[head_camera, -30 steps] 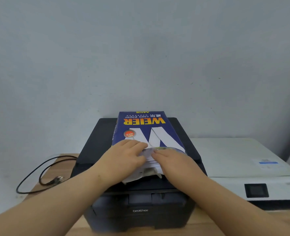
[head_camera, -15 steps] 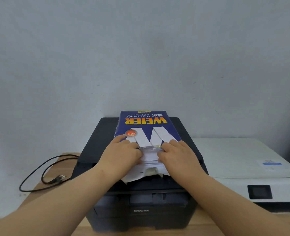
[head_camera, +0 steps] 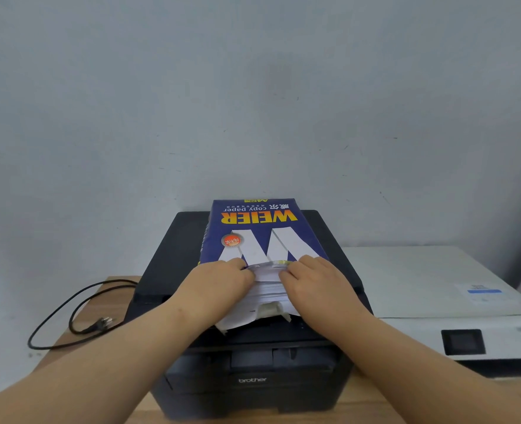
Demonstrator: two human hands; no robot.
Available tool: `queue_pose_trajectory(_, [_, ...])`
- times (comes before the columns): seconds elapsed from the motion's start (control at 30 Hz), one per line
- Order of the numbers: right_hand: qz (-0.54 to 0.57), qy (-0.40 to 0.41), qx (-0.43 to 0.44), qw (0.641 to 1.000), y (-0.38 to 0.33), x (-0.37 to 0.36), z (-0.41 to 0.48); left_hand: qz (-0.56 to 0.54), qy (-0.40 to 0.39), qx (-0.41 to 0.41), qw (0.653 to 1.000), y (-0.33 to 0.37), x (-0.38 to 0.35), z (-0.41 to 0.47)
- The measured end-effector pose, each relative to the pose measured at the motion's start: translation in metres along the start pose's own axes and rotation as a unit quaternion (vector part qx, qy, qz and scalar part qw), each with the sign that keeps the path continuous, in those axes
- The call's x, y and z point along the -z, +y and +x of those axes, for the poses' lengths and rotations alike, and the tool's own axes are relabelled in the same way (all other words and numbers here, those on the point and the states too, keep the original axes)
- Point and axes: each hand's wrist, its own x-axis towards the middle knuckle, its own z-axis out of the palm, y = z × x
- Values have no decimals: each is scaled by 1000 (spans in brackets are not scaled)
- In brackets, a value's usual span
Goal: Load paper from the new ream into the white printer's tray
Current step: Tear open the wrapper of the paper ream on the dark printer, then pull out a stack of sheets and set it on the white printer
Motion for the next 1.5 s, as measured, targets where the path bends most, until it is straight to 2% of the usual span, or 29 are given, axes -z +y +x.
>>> queue_pose_trajectory(0.27, [-9, 9, 6, 1000, -1, 2, 4, 14, 0, -6, 1000, 4, 3, 0])
queue_pose_trajectory(0.37, [-11, 30, 12, 999, 0, 1, 0, 2, 32, 0, 999, 8, 4, -3])
queue_pose_trajectory(0.47, [-13, 63, 13, 998, 2, -1, -3, 21, 25, 8, 999, 8, 6, -5])
queue_pose_trajectory(0.67, [-15, 94, 6, 995, 1, -2, -6, 69, 57, -44, 995, 6, 26, -13])
queue_pose_trajectory(0.73, [-13, 96, 2, 995, -1, -2, -8, 47, 63, -43, 996, 8, 15, -10])
queue_pose_trajectory(1.0, [-6, 114, -35, 993, 1, 9, -30, -39, 231, -96, 967, 16, 11, -34])
queue_pose_trajectory(1.07, [21, 146, -34, 988, 1, 13, -37, -67, 262, -80, 959, 20, 11, -47])
queue_pose_trajectory(1.13, [51, 163, -15, 985, 0, 18, -47, -159, 254, -24, 954, 19, 10, -61])
queue_pose_trajectory(1.2, [72, 164, 3, 984, 2, 23, -60, -299, 256, 63, 917, 16, 10, -74])
queue_pose_trajectory(1.3, [80, 144, 21, 986, 4, 36, -75, -461, 228, 233, 825, 14, 21, -83])
queue_pose_trajectory(1.33, [81, 141, 27, 986, 5, 41, -79, -516, 210, 294, 777, 14, 18, -85])
queue_pose_trajectory(1.4, [80, 146, 27, 986, 4, 50, -85, -640, 132, 383, 653, 12, 12, -91])
queue_pose_trajectory(1.5, [63, 158, 27, 985, -1, 64, -96, -813, -4, 396, 427, 19, 8, -97])
